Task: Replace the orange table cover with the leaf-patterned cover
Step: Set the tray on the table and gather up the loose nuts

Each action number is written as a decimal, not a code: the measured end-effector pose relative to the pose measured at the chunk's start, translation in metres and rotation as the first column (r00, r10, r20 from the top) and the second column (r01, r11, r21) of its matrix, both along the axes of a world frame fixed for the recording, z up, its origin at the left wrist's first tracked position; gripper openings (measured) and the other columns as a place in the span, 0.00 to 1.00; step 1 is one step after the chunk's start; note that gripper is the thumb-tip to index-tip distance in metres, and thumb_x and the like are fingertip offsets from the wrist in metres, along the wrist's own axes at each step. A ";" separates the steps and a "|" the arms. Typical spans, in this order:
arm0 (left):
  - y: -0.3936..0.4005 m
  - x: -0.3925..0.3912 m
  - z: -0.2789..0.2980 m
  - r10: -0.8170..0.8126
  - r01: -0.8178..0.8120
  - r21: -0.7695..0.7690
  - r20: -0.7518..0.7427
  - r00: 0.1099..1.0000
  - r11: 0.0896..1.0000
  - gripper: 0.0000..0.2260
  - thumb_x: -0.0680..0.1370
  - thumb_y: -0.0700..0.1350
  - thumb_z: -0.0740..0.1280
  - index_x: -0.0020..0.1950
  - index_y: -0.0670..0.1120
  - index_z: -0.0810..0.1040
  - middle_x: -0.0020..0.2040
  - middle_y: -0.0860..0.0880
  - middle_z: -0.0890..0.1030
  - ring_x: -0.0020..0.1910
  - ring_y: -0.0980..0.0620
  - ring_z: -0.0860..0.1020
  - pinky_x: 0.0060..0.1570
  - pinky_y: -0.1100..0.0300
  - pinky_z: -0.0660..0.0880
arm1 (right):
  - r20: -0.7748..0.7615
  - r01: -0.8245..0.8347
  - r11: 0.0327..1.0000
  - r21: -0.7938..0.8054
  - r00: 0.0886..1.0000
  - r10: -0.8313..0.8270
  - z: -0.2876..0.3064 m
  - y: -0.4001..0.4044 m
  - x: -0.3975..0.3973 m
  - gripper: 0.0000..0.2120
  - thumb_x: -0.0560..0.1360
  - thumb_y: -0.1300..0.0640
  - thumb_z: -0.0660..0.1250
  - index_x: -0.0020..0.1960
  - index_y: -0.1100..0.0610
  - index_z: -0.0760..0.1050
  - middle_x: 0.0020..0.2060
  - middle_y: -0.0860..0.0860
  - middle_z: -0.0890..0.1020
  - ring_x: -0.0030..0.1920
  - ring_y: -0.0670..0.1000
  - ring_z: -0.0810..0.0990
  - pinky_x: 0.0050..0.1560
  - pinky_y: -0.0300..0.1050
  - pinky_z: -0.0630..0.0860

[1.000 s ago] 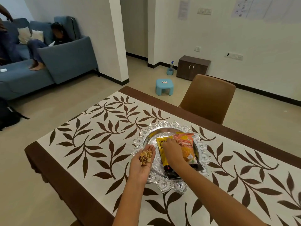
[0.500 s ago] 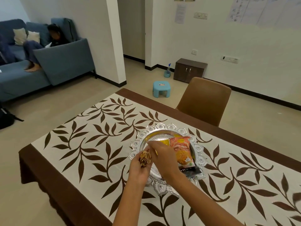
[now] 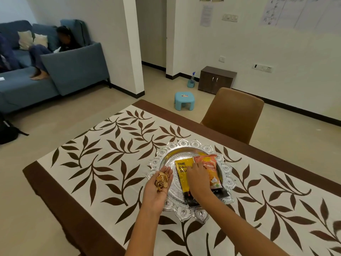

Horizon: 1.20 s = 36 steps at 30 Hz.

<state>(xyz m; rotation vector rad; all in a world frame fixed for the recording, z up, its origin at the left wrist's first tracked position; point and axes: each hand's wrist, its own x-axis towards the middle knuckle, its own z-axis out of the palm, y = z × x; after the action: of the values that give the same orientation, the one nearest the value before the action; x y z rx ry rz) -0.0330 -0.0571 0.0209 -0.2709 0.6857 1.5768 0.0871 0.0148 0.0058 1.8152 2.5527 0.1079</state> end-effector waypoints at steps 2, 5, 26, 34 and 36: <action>0.001 0.002 0.001 0.000 0.000 -0.002 0.018 1.000 1.000 0.14 0.82 0.40 0.55 0.52 0.31 0.76 0.47 0.35 0.80 0.41 0.41 0.83 0.42 0.51 0.79 | 0.084 -0.021 0.999 -0.049 0.996 0.026 0.000 0.006 -0.001 0.09 0.74 0.64 0.67 0.54 0.62 0.77 0.57 0.60 0.77 0.66 0.61 0.68 0.56 0.48 0.74; 0.001 0.005 0.001 0.001 -0.001 0.006 0.022 1.000 1.000 0.13 0.82 0.40 0.55 0.53 0.31 0.75 0.49 0.35 0.80 0.38 0.42 0.84 0.42 0.51 0.80 | 0.169 -0.068 0.996 -0.049 0.983 0.075 0.000 0.014 0.000 0.12 0.78 0.64 0.60 0.60 0.60 0.74 0.61 0.59 0.74 0.67 0.62 0.65 0.61 0.50 0.69; 0.012 0.013 -0.005 0.006 -0.006 0.000 0.049 0.999 1.000 0.12 0.82 0.39 0.56 0.50 0.34 0.77 0.44 0.38 0.81 0.39 0.47 0.84 0.39 0.58 0.81 | -0.606 -0.231 0.934 0.274 0.712 0.354 0.030 -0.026 -0.014 0.07 0.71 0.61 0.67 0.45 0.53 0.82 0.38 0.47 0.83 0.36 0.47 0.80 0.30 0.40 0.75; 0.002 0.000 -0.002 0.040 -0.041 0.011 0.048 0.998 0.999 0.13 0.82 0.39 0.55 0.54 0.32 0.76 0.46 0.36 0.82 0.39 0.42 0.84 0.42 0.50 0.80 | -0.228 -0.055 0.994 -0.094 0.973 0.033 -0.009 -0.021 -0.002 0.19 0.78 0.46 0.61 0.62 0.58 0.71 0.58 0.53 0.76 0.60 0.54 0.73 0.53 0.45 0.73; 0.001 -0.002 -0.001 0.043 -0.043 0.011 0.041 0.998 0.999 0.14 0.82 0.40 0.55 0.54 0.32 0.76 0.44 0.36 0.83 0.39 0.42 0.84 0.42 0.49 0.80 | -0.232 -0.038 0.998 -0.041 0.972 0.027 -0.011 -0.020 -0.004 0.17 0.76 0.48 0.63 0.58 0.58 0.71 0.51 0.53 0.79 0.51 0.52 0.78 0.43 0.42 0.74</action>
<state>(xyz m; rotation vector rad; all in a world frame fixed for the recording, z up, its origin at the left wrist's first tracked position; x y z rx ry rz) -0.0349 -0.0563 0.0196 -0.3098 0.6426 1.6116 0.0830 -0.0056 -0.0056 1.8721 2.7117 -0.1705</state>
